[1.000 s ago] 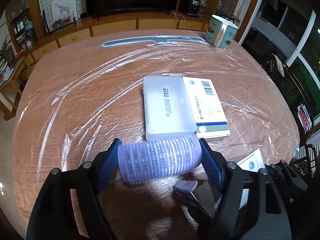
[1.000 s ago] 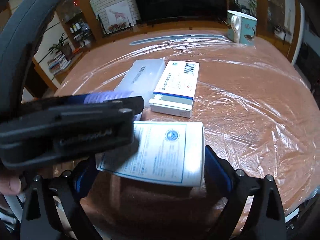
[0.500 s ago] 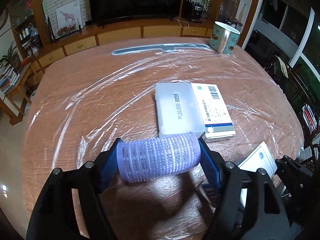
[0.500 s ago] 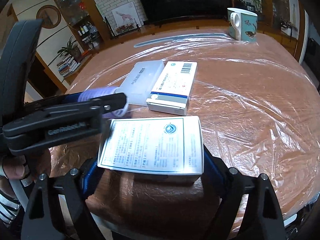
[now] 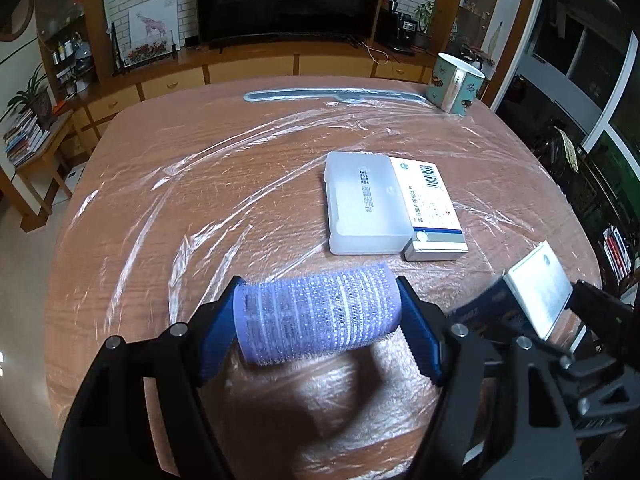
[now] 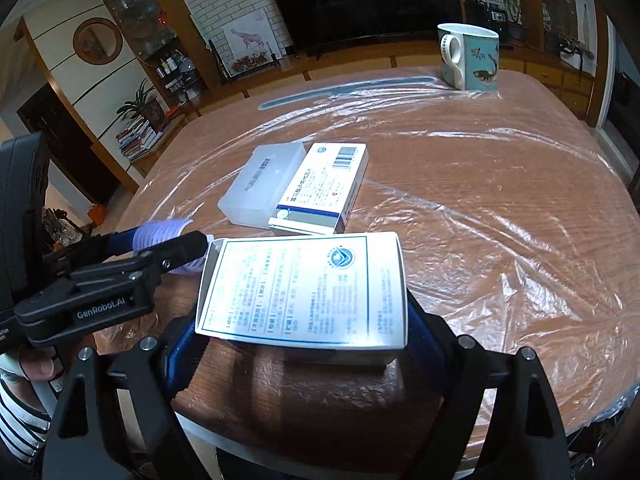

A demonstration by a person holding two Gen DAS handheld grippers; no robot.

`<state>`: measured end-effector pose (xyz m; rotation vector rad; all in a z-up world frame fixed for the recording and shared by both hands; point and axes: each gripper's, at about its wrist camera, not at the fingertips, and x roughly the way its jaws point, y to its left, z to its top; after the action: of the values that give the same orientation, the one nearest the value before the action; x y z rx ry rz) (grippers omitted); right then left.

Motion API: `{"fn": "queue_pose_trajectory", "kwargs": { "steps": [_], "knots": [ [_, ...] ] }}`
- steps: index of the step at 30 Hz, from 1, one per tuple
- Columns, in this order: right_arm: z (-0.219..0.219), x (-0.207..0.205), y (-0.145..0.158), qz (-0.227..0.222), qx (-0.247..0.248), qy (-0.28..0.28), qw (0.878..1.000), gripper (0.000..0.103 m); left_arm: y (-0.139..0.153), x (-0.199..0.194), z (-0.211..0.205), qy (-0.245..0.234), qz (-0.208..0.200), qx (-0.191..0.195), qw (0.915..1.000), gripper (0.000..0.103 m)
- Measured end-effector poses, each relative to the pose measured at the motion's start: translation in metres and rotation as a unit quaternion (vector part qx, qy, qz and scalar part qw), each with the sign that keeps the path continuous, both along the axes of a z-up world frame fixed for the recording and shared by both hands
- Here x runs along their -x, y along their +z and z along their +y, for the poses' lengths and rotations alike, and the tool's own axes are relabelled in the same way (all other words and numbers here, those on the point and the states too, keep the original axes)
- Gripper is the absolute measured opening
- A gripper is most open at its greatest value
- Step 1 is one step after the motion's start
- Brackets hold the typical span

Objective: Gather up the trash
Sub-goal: 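Carry the white box and roller past the table edge over the bin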

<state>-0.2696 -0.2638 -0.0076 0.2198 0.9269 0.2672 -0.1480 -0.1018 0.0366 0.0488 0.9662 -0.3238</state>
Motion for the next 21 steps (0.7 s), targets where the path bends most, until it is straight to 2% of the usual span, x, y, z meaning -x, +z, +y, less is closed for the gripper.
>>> {"fn": "queue_pose_trajectory", "kwargs": {
  "steps": [21],
  "knots": [
    [-0.021, 0.036, 0.033, -0.021, -0.024, 0.031, 0.999, 0.086, 0.022, 0.053, 0.003, 0.008, -0.02, 0.027, 0.9994, 0.075]
  ]
}}
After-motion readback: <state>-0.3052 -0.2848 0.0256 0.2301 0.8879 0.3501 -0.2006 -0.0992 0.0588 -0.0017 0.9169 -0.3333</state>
